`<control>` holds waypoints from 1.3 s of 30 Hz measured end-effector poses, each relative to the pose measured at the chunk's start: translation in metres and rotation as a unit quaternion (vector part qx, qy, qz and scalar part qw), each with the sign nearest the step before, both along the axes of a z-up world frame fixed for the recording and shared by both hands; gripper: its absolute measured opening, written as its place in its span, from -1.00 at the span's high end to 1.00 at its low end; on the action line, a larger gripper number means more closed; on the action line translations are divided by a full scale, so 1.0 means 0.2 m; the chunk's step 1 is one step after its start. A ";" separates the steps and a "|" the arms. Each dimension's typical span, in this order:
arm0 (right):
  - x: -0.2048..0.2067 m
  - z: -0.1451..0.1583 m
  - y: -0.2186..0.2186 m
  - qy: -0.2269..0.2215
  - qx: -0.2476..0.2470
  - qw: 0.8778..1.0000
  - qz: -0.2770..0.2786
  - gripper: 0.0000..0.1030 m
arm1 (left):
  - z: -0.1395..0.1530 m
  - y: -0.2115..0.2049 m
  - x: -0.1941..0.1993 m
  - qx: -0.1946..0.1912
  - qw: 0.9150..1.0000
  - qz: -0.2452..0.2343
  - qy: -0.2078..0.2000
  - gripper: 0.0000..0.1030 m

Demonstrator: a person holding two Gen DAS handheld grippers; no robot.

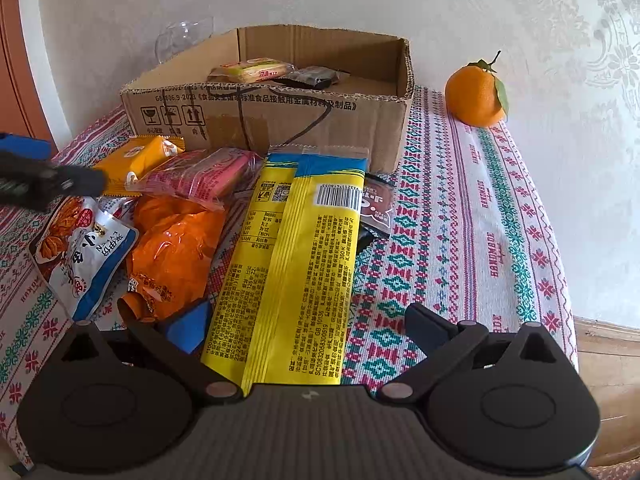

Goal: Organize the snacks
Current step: 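Move left tool over fish-snack pouch while right tool approaches yellow bars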

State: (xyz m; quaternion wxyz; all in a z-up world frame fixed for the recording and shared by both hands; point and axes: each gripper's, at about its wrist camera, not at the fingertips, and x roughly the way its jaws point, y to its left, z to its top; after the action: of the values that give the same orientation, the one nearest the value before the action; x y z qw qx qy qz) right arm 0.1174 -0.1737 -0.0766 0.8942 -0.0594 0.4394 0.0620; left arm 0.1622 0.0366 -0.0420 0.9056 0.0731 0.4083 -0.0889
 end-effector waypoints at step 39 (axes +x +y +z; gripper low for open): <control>-0.03 0.00 0.00 -0.016 0.004 1.000 0.008 -1.00 | -0.09 0.03 -0.44 0.005 0.993 -0.070 0.096 -0.99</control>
State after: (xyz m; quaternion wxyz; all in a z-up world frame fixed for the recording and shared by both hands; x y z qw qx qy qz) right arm 0.1104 -0.1737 -0.0772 0.9008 -0.0605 0.4243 0.0693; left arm 0.0751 0.0418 -0.0608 0.8533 0.0976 0.4877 -0.1565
